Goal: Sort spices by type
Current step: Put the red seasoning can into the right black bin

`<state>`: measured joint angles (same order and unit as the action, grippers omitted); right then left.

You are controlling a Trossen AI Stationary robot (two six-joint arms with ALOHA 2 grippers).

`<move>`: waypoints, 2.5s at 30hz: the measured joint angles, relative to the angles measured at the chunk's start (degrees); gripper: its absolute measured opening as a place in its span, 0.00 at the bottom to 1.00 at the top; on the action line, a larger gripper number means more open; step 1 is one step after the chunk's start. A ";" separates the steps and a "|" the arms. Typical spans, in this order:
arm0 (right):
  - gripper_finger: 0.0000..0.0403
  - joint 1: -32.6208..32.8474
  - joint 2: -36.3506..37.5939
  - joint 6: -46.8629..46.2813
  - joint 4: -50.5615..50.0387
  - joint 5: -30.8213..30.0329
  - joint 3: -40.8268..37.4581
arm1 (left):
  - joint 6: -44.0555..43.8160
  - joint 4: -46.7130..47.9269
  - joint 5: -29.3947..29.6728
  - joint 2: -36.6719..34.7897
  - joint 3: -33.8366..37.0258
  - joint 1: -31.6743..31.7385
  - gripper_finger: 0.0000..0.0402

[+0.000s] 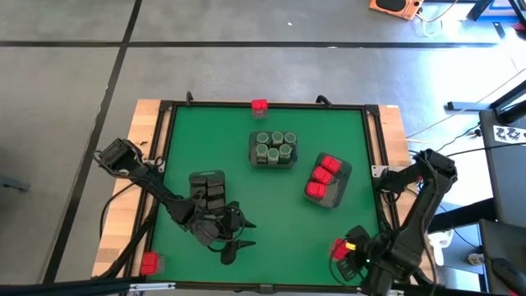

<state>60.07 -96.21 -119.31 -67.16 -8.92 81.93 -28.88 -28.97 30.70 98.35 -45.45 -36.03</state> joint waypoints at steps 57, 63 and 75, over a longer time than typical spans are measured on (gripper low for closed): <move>0.62 -6.67 -12.75 8.83 0.86 -3.92 -0.09 | 0.28 -0.15 0.02 0.00 0.02 0.00 0.62; 0.55 -6.56 -12.71 13.64 0.28 -3.33 -0.07 | 0.31 -0.15 0.02 0.00 0.02 0.00 0.62; 0.56 -6.60 -9.74 19.78 -20.35 -7.65 9.74 | 0.43 -0.13 0.02 0.00 0.02 0.08 0.62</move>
<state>53.47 -105.96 -99.54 -87.51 -16.58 91.67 -28.46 -29.11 30.72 98.35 -45.43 -35.95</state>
